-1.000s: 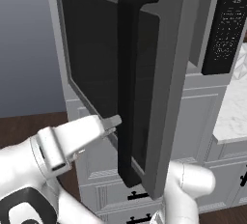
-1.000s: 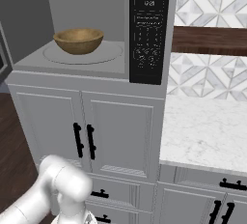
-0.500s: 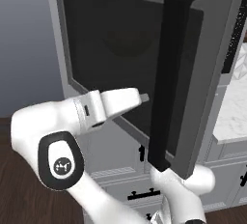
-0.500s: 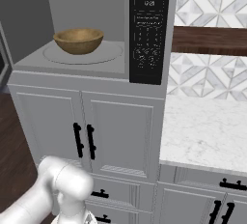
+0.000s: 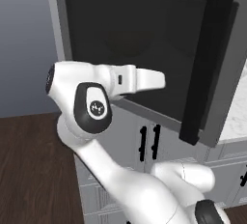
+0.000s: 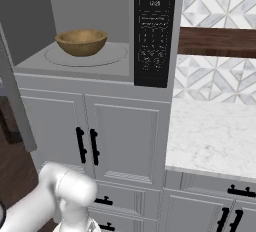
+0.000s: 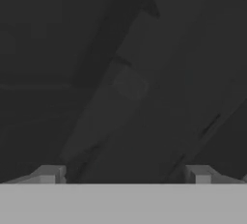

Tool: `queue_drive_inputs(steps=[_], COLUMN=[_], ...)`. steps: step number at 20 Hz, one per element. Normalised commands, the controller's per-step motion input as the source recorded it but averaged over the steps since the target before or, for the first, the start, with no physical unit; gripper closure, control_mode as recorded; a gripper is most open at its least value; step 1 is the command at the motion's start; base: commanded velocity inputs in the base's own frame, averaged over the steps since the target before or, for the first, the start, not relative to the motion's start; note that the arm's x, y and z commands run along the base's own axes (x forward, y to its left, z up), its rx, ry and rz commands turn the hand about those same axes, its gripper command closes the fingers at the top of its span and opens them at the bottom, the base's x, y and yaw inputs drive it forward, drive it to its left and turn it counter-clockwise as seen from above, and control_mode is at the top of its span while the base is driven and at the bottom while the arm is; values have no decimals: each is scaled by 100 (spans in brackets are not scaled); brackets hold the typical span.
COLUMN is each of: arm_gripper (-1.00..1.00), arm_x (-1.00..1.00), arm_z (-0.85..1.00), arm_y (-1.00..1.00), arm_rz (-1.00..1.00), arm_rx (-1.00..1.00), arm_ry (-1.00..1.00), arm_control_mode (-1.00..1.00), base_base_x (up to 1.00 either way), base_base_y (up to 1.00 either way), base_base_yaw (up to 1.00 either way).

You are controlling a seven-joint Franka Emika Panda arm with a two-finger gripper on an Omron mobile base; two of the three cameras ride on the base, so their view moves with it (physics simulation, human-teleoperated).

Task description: Open the microwave, place the bowl with waffle inside the microwave, then close the microwave door and turn it on.

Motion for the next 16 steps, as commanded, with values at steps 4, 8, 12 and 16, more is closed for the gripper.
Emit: queue_drive_inputs(steps=[4, 8, 12, 16], arm_gripper=[-100, -100, -100, -100], arm_x=[86, 90, 37, 33], arm_z=[-8, -1, -8, -1], arm_y=[-42, -51, -65, -57], arm_rz=[4, 10, 17, 29], arm_rx=[18, 24, 25, 30], arm_ry=[-12, -15, -23, -37], arm_control_mode=[-100, -100, -100, -100], base_base_x=[0, 0, 0, 0], base_base_y=[0, 0, 0, 0], base_base_yaw=[0, 0, 0, 0])
